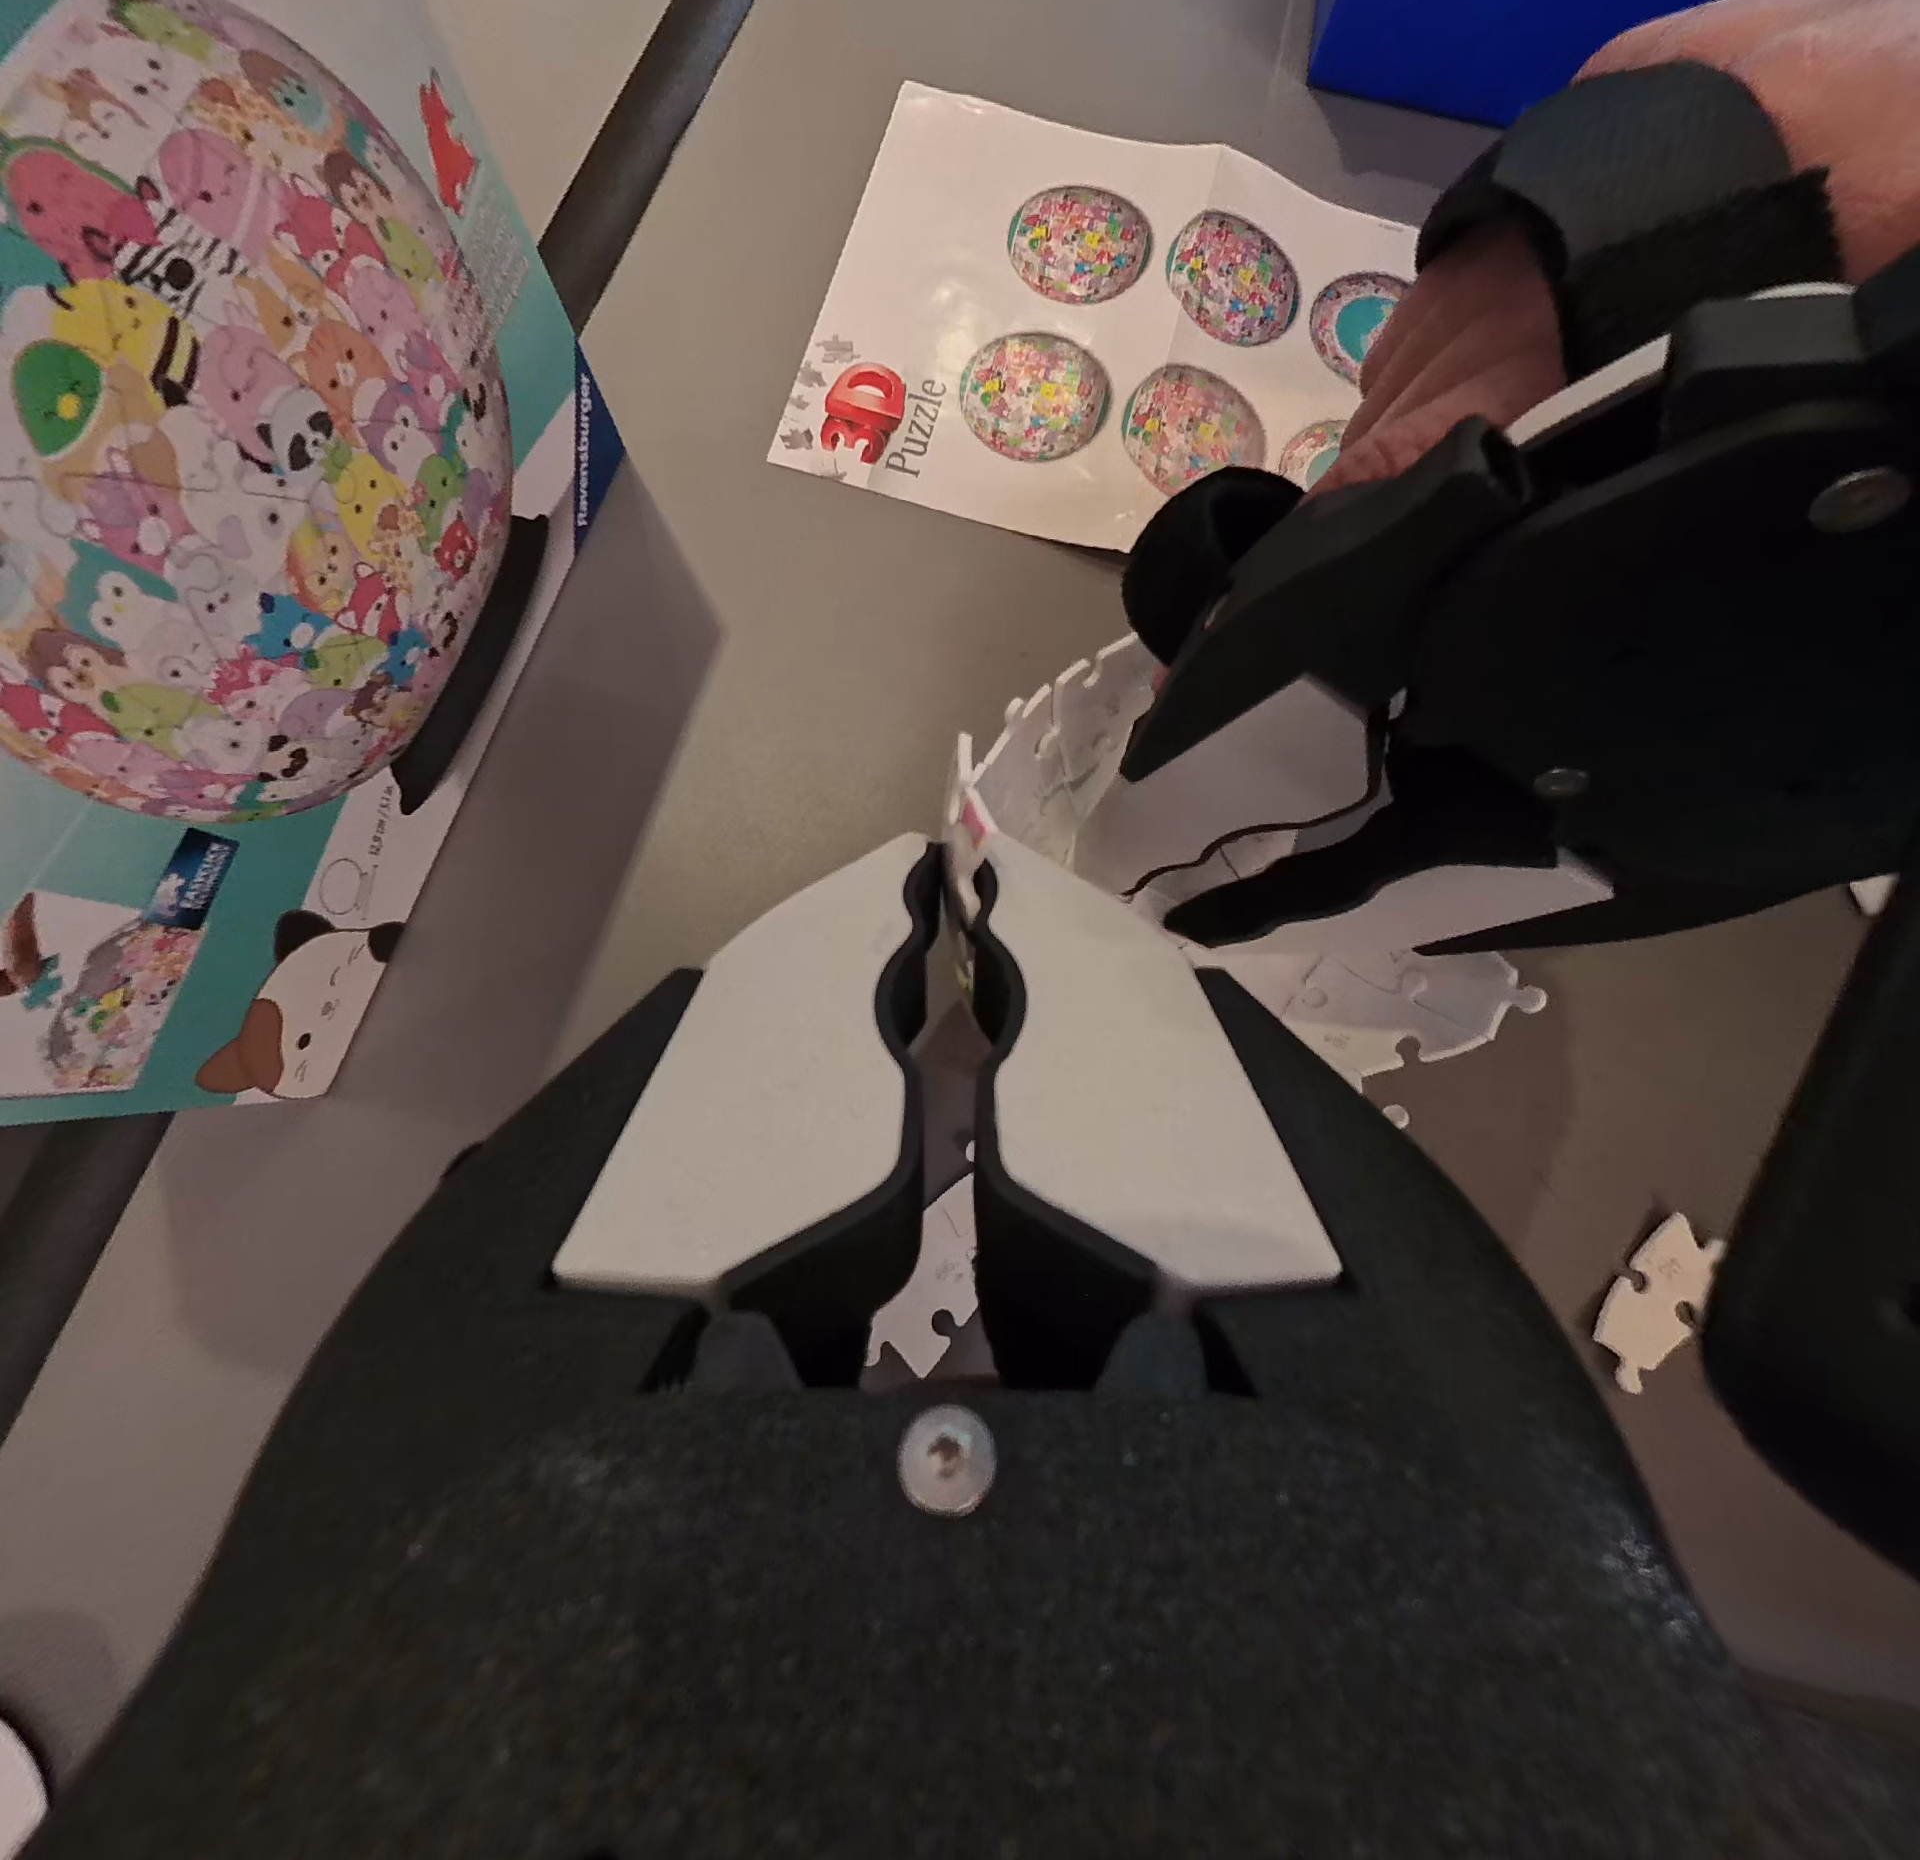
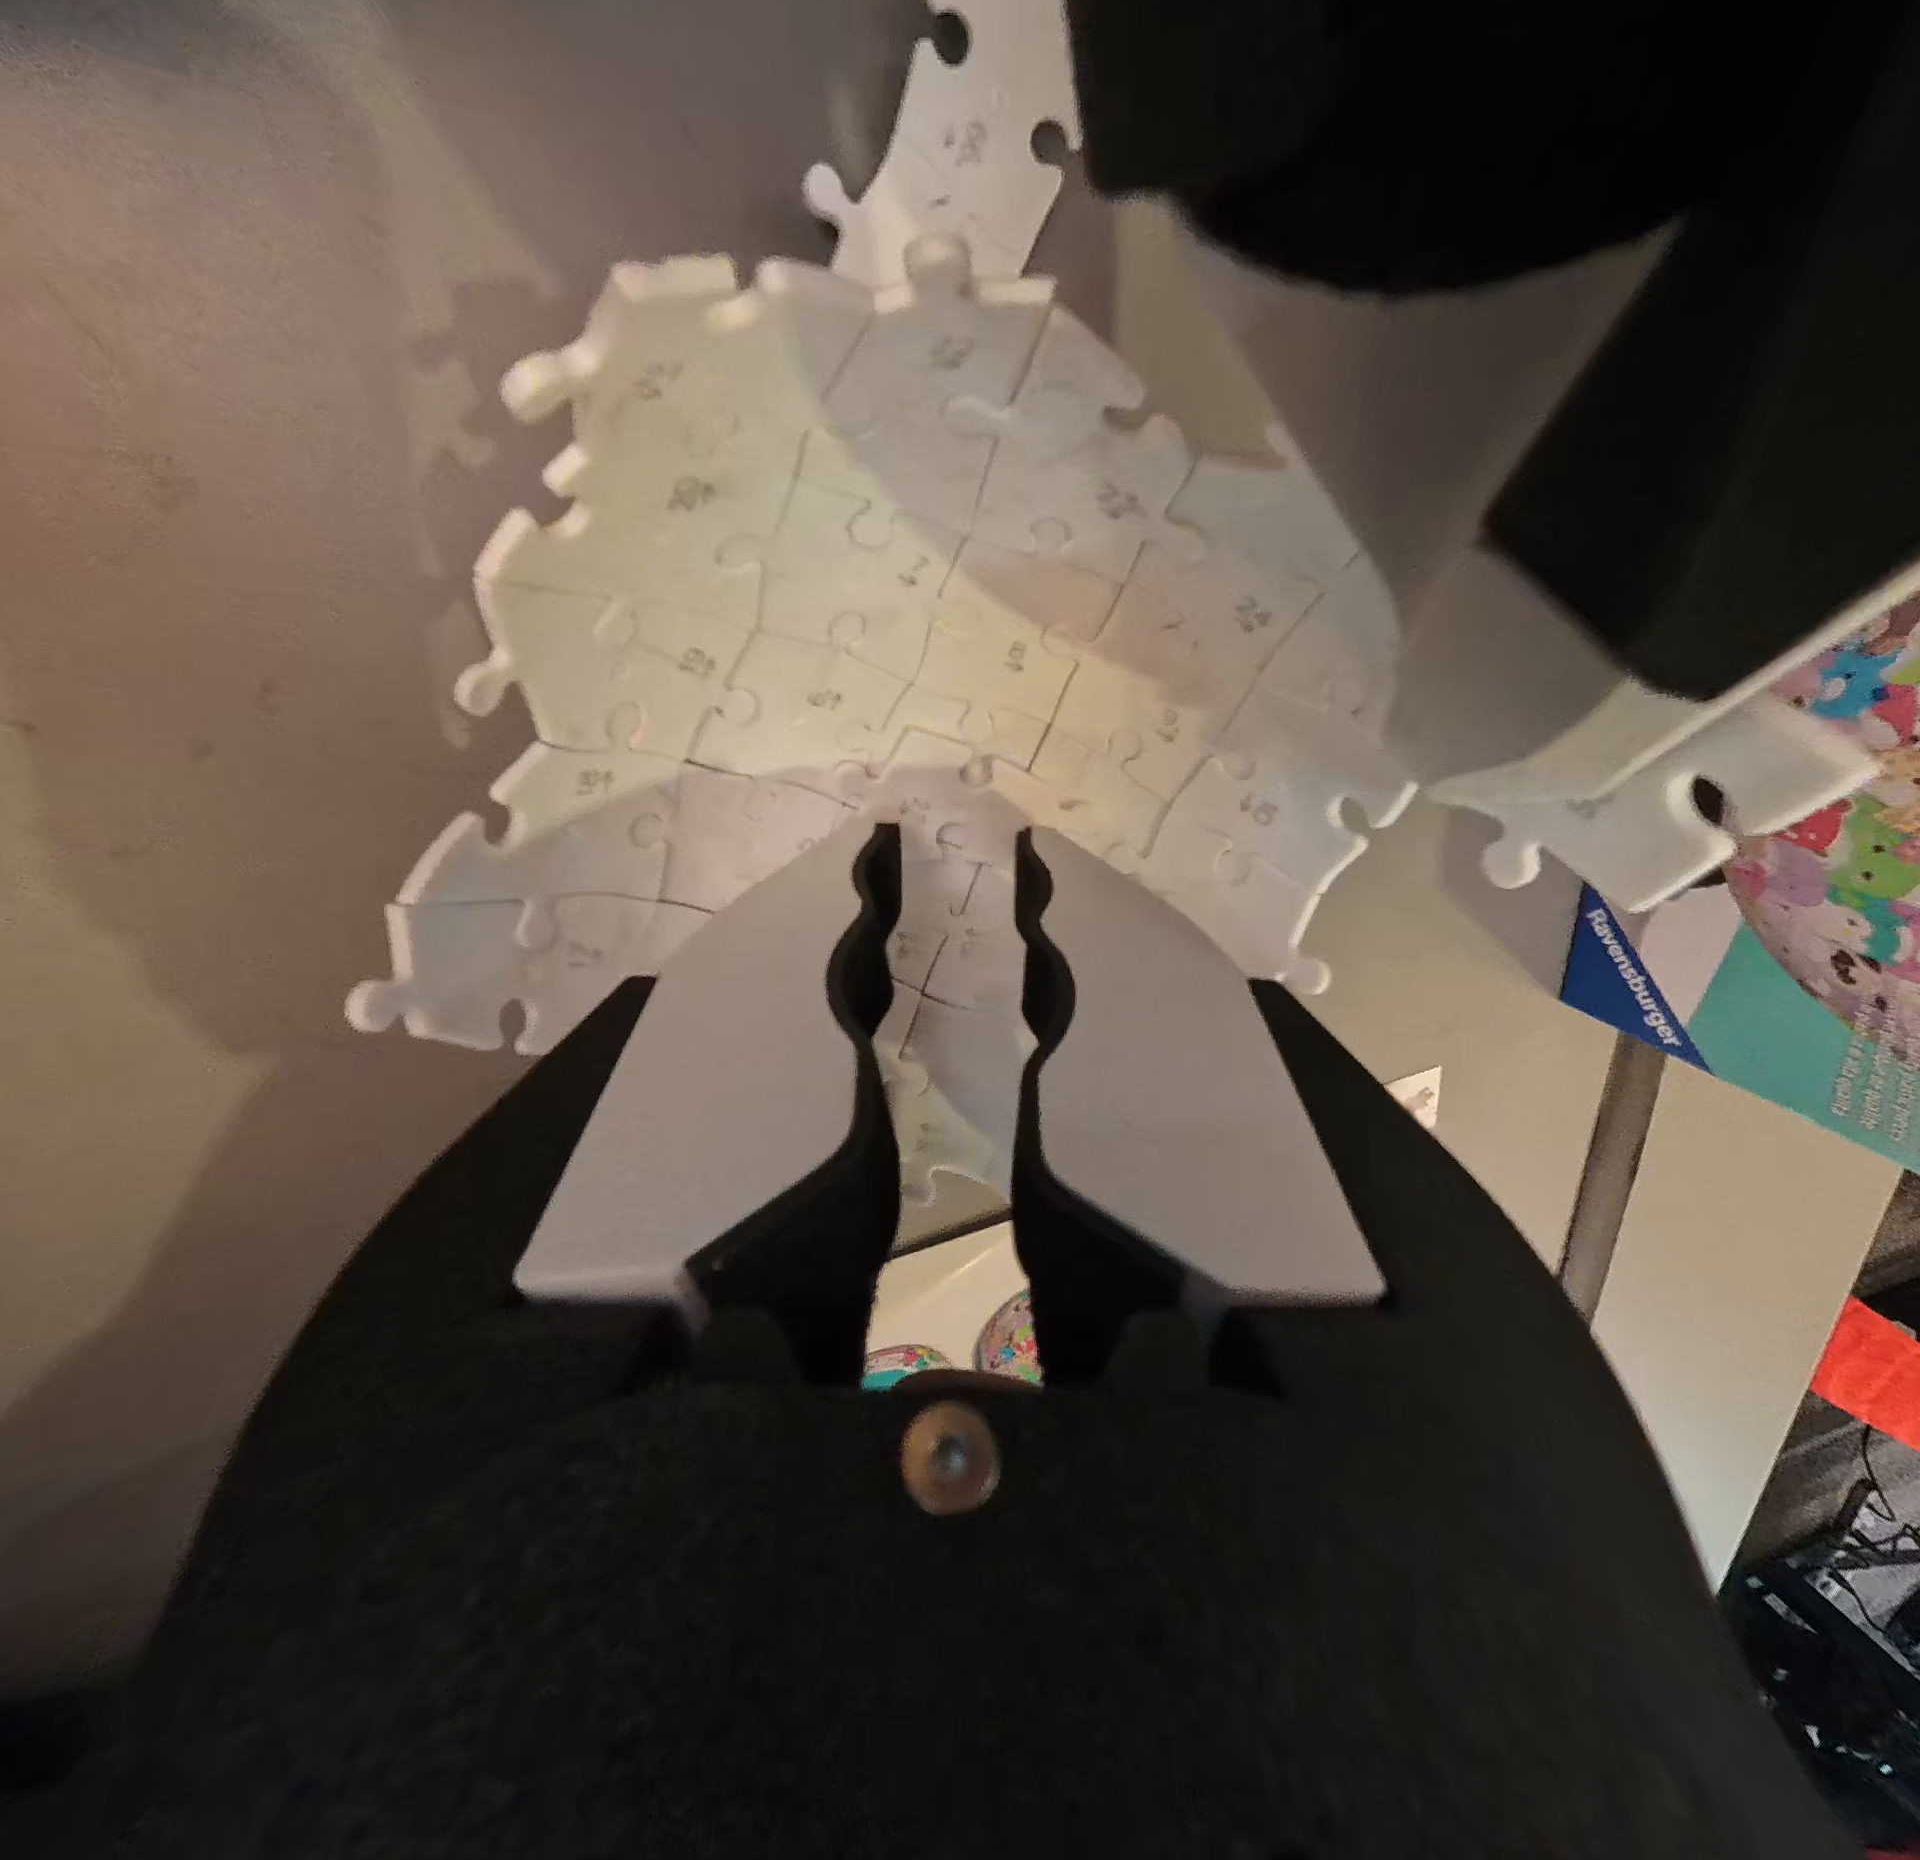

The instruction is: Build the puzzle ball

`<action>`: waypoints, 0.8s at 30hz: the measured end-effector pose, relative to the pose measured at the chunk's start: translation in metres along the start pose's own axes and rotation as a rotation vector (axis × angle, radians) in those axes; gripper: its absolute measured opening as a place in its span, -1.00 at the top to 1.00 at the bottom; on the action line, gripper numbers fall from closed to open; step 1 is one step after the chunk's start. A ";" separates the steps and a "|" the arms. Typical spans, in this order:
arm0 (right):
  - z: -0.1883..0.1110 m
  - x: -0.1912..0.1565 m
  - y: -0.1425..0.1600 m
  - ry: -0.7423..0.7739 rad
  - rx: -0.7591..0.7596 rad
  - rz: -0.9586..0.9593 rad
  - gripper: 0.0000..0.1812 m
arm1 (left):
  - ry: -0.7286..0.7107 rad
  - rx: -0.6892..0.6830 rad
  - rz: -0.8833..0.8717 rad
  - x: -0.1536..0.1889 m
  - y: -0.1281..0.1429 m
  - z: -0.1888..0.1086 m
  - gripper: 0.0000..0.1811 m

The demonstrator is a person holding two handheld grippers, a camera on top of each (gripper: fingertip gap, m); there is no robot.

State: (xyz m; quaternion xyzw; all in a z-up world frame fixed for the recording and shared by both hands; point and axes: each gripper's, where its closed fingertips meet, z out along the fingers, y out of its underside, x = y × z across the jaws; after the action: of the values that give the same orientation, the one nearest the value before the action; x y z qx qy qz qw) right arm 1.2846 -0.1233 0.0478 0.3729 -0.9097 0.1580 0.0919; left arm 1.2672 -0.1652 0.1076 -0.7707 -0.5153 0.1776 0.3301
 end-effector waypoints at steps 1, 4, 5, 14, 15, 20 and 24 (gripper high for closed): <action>0.000 -0.001 -0.001 -0.004 0.003 0.000 0.76 | 0.000 0.000 -0.001 0.000 0.000 0.000 0.97; 0.000 -0.002 -0.002 -0.004 0.008 -0.008 0.69 | 0.003 -0.002 -0.005 -0.001 0.001 0.001 0.97; -0.001 -0.002 -0.003 -0.003 0.014 -0.009 0.64 | 0.003 -0.003 -0.006 -0.001 0.002 0.001 0.97; 0.000 0.002 -0.006 0.015 0.031 -0.021 0.61 | 0.007 -0.006 -0.011 -0.001 0.003 0.001 0.97; 0.000 0.004 -0.005 0.025 0.031 -0.024 0.63 | 0.008 -0.007 -0.012 -0.001 0.003 0.001 0.97; -0.001 0.011 -0.004 0.070 0.030 -0.043 0.65 | 0.013 -0.011 -0.017 -0.001 0.005 0.002 0.97; -0.001 0.015 -0.003 0.101 0.023 -0.064 0.70 | 0.020 -0.012 -0.028 -0.002 0.006 0.003 0.97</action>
State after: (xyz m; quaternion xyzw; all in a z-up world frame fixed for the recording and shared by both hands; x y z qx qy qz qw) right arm 1.2760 -0.1351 0.0534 0.3944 -0.8896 0.1840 0.1383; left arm 1.2686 -0.1677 0.1013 -0.7670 -0.5238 0.1624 0.3331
